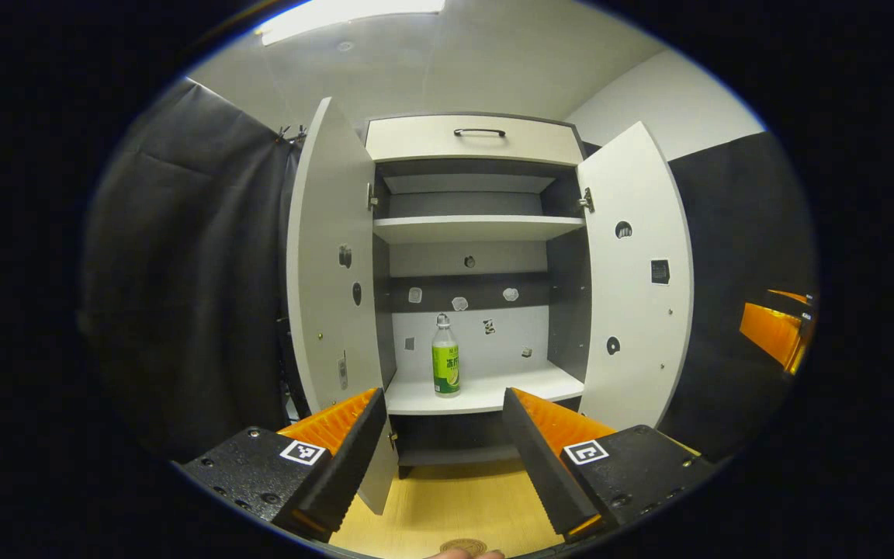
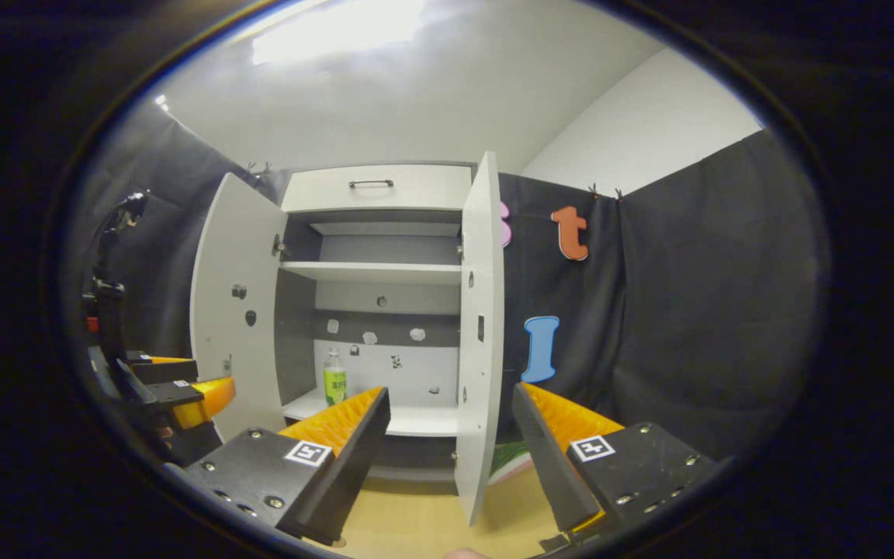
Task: Grasp the bottle in the cabinet with the left hand and place it on the coaster, then close the right door with the right hand and the left door with the left hand.
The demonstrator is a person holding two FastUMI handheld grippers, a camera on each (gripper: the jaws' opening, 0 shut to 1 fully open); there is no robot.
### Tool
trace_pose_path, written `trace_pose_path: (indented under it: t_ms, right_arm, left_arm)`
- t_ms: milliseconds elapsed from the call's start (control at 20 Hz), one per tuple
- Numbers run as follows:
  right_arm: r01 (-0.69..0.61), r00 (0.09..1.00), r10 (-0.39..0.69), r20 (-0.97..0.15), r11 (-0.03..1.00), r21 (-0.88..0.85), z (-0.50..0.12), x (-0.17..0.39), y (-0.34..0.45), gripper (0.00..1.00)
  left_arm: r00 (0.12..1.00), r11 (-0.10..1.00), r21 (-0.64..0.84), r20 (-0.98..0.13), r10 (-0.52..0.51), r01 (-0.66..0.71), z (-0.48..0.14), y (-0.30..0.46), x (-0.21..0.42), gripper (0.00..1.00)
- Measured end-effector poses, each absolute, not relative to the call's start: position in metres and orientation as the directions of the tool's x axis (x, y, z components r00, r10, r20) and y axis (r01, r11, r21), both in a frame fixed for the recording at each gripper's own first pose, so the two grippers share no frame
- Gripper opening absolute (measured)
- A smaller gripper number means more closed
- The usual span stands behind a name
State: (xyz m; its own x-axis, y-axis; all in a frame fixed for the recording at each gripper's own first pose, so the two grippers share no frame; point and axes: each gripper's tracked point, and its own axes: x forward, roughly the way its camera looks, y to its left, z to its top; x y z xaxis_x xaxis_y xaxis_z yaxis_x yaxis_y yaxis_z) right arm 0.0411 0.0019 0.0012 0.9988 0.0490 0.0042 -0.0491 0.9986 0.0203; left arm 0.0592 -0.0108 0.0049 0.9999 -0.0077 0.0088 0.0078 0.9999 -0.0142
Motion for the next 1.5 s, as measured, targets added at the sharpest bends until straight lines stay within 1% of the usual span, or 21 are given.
trace_pose_path:
  t_ms: [200,400,450,500,550,600,700,750,800,850,950,1200,1400,1500]
  right_arm:
    - [-0.063,0.998,0.063,0.013,0.998,0.012,-0.004,0.059,0.008,0.96]
    - [-0.060,0.998,0.060,0.009,0.998,0.008,-0.011,0.077,0.011,0.96]
    - [-0.056,0.998,0.056,0.011,0.998,0.003,-0.012,0.082,0.010,0.96]
    - [-0.050,0.999,0.050,0.009,0.999,-0.001,-0.014,0.086,0.009,0.93]
    - [-0.038,0.999,0.038,0.008,0.999,-0.006,-0.017,0.090,0.007,0.96]
    - [-0.030,1.000,0.030,0.009,0.999,-0.013,-0.017,0.093,0.005,0.96]
    - [-0.019,1.000,0.019,0.010,1.000,-0.021,-0.019,0.100,0.004,0.96]
    - [-0.020,1.000,0.020,0.012,1.000,-0.022,-0.020,0.103,0.007,0.96]
    - [-0.022,1.000,0.023,0.010,1.000,-0.019,-0.020,0.105,0.009,0.96]
    - [-0.026,1.000,0.027,0.006,0.999,-0.018,-0.022,0.107,0.012,0.96]
    - [-0.023,1.000,0.023,0.002,1.000,-0.020,-0.025,0.112,0.014,0.96]
    - [0.013,1.000,-0.013,-0.008,1.000,0.002,-0.032,0.124,0.013,0.96]
    - [0.068,0.997,-0.068,-0.020,0.998,-0.001,-0.039,0.126,0.000,0.96]
    - [0.089,0.995,-0.089,-0.040,0.996,-0.009,-0.047,0.122,-0.006,0.96]
  left_arm:
    - [1.000,1.000,-0.007,0.018,-0.017,0.017,0.001,-0.011,0.093,0.96]
    - [0.999,1.000,-0.010,0.026,-0.023,0.023,-0.007,-0.012,0.141,0.96]
    - [0.999,0.999,-0.020,0.039,-0.034,0.035,-0.007,-0.014,0.155,0.96]
    - [0.997,0.998,-0.034,0.062,-0.046,0.049,-0.005,-0.017,0.169,0.96]
    - [0.995,0.997,-0.042,0.081,-0.057,0.060,-0.004,-0.020,0.184,0.96]
    - [0.993,0.997,-0.041,0.104,-0.064,0.068,-0.002,-0.020,0.197,0.96]
    - [0.992,0.999,-0.016,0.119,-0.031,0.033,-0.005,-0.012,0.226,0.96]
    - [0.988,1.000,-0.019,0.157,-0.010,0.013,0.001,-0.010,0.240,0.95]
    - [0.985,1.000,-0.011,0.171,0.011,-0.009,0.001,-0.006,0.254,0.95]
    - [0.985,1.000,-0.004,0.170,0.026,-0.026,-0.001,-0.003,0.267,0.95]
    - [0.991,0.999,-0.001,0.128,0.041,-0.042,-0.017,0.001,0.297,0.95]
    - [1.000,0.999,-0.034,0.016,0.018,-0.018,-0.064,0.003,0.375,0.95]
    - [0.999,0.997,-0.075,-0.023,-0.028,0.026,-0.100,-0.002,0.429,0.96]
    - [0.999,0.997,-0.076,-0.032,-0.020,0.018,-0.111,0.001,0.449,0.96]
